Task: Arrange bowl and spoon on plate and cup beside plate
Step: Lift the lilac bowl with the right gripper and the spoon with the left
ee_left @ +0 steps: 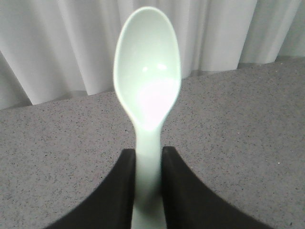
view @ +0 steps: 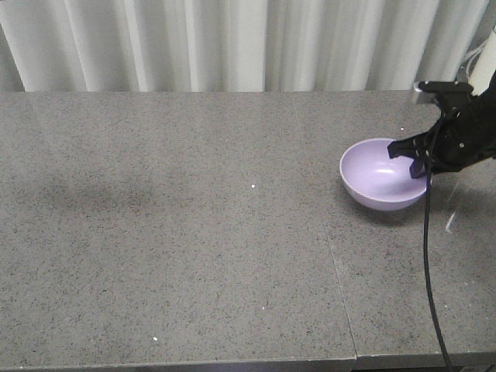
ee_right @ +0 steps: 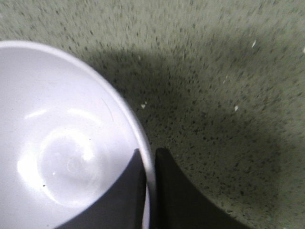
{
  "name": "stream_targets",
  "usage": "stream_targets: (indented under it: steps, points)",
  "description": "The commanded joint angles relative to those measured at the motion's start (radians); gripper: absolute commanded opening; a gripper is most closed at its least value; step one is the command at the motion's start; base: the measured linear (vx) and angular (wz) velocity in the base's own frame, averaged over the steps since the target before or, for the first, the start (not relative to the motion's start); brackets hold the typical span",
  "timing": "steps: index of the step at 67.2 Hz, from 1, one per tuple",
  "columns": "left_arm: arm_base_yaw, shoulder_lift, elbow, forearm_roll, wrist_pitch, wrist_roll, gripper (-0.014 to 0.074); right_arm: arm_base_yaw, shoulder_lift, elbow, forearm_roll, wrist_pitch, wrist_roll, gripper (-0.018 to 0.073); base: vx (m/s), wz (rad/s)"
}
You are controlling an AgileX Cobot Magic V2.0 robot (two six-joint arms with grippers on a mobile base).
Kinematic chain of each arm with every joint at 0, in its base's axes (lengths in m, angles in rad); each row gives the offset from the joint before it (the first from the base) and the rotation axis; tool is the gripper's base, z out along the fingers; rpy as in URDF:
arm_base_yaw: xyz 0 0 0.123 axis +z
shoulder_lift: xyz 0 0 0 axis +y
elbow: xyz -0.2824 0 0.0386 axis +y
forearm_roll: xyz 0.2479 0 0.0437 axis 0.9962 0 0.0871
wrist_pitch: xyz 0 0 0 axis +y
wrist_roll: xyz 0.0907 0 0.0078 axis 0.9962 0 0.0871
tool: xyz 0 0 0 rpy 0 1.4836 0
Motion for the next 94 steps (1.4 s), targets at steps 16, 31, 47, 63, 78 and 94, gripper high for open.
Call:
stream_targets:
  steps: [16,31,47,63,78,94]
  points:
    - [-0.006,-0.031,-0.022,-0.012,-0.074,-0.003,-0.0006,-0.004,-0.210,-0.099,0.005,-0.029,-0.009,-0.0008,0.00,0.00]
    - [-0.006,-0.031,-0.022,-0.012,-0.068,-0.003,-0.0006,-0.004,-0.369,-0.174,0.015,0.008,-0.003,-0.0008,0.00,0.00]
    - [-0.006,-0.031,-0.022,-0.012,-0.070,-0.003,-0.0006,-0.004,-0.523,-0.178,0.046,-0.011,-0.004,-0.0006,0.00,0.00]
    - [-0.006,-0.031,-0.022,-0.012,-0.070,-0.003,-0.0006,-0.004,-0.576,-0.178,0.032,-0.036,-0.013,-0.0006,0.00,0.00]
    - [-0.006,-0.031,-0.022,-0.012,-0.070,-0.003,-0.0006,-0.004,-0.579,-0.174,0.026,-0.035,-0.011,-0.0006,0.00,0.00]
    - [-0.006,-0.031,-0.022,-0.012,-0.070,-0.003,-0.0006,-0.004,-0.579,-0.174,0.027,-0.035,-0.011,-0.0006,0.00,0.00]
